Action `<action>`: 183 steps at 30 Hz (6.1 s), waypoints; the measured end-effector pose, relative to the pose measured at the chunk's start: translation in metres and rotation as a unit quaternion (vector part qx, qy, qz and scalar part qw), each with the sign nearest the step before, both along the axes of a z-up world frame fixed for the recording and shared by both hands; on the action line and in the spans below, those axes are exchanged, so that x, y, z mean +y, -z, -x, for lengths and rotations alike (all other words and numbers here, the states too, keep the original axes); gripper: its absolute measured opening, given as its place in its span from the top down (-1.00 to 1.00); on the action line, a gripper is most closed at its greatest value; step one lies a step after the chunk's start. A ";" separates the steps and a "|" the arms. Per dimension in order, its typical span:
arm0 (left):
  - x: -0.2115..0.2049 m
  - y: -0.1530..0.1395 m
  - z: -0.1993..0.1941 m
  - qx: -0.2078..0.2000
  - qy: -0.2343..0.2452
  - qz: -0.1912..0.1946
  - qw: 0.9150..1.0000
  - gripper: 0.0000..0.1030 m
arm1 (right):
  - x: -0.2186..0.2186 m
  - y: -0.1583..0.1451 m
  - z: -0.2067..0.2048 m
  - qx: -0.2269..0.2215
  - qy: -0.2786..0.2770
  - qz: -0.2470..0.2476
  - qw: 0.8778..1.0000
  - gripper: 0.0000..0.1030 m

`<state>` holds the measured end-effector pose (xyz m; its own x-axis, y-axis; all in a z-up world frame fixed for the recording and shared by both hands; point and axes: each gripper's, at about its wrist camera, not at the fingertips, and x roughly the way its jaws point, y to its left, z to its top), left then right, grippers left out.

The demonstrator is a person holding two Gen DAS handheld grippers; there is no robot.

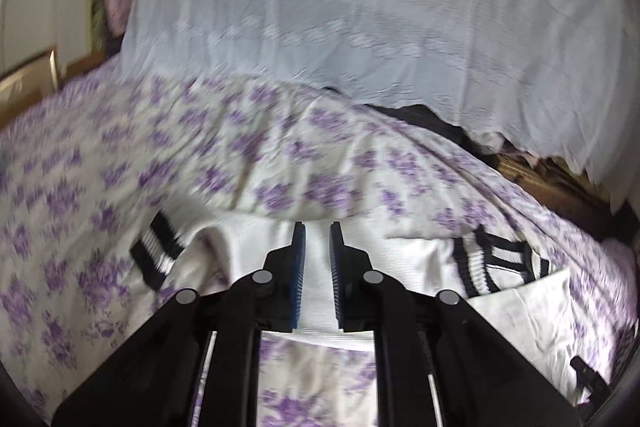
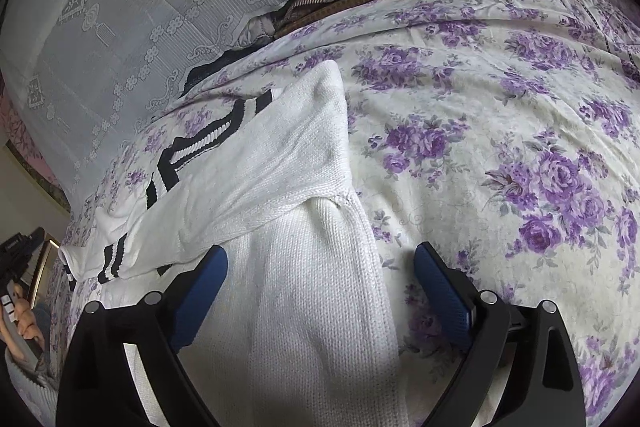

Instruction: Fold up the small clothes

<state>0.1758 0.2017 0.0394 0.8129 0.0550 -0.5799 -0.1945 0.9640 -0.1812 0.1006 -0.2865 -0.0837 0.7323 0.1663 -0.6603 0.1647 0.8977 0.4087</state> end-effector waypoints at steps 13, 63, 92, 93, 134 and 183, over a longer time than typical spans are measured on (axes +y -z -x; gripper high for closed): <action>0.047 0.035 0.013 0.058 -0.063 0.060 0.994 -0.04 | 0.001 0.001 0.000 0.001 0.000 0.002 1.000 -0.87; -0.145 -0.040 -0.007 0.002 0.087 -0.064 0.994 0.68 | 0.003 0.001 -0.004 0.002 -0.007 0.005 1.000 -0.93; -0.217 0.031 0.040 -0.031 0.148 -0.203 0.967 -0.91 | -0.011 -0.005 0.003 -0.028 0.014 -0.021 0.999 -0.70; -0.204 0.028 0.037 -0.029 0.130 -0.202 0.970 -0.91 | -0.008 -0.012 0.007 -0.045 0.008 -0.016 0.999 -0.59; -0.164 0.065 -0.057 0.080 0.077 -0.172 0.979 -0.92 | 0.069 -0.049 -0.083 -0.030 -0.085 0.080 0.993 0.19; -0.140 0.110 -0.083 0.114 0.034 -0.132 0.984 -0.92 | 0.125 -0.027 -0.141 0.017 -0.208 0.093 0.974 0.24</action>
<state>0.2587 0.0616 -0.0702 0.6707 0.1785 -0.7199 -0.1344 0.9838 0.1187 0.2412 -0.1616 -0.0568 0.6039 0.3184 -0.7307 -0.2180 0.9478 0.2329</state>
